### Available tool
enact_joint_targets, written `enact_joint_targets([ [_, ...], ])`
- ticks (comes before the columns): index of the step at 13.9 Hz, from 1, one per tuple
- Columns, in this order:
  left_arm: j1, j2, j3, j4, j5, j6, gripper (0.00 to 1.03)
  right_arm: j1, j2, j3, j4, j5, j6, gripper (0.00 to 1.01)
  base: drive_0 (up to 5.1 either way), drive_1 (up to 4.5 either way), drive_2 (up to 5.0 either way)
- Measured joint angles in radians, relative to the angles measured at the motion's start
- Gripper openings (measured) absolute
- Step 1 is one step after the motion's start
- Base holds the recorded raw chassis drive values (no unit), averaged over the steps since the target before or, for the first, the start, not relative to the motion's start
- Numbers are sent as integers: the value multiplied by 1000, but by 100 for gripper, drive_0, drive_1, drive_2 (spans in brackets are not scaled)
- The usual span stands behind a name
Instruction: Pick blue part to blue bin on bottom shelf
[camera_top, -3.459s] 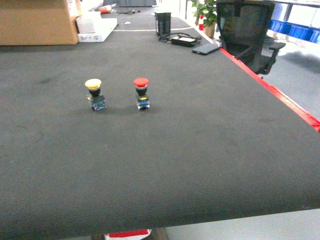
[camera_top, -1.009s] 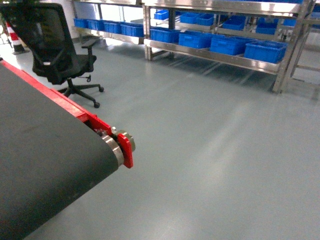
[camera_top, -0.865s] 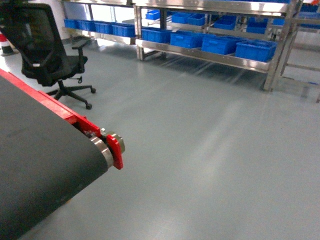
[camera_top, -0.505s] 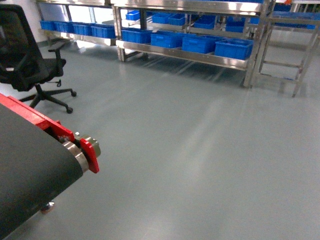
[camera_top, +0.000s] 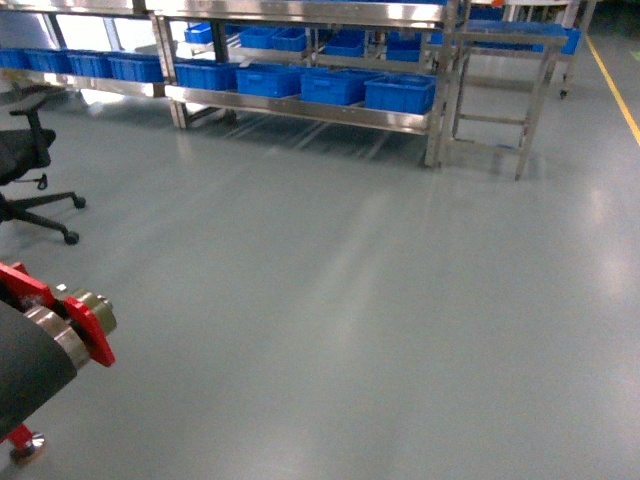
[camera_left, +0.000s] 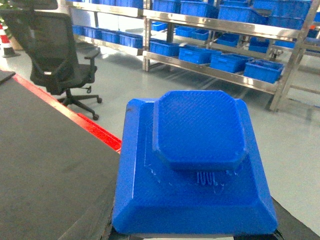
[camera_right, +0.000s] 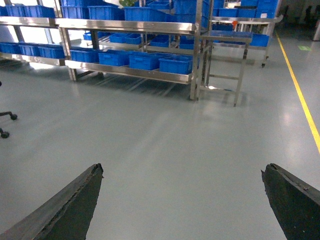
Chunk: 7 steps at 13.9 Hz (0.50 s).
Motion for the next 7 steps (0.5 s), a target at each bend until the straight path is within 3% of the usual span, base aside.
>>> enact_joint_targets([
  [7,0,0,0,0,0,0,43,0,0,0,0,0,0,98,-159,-159,-159],
])
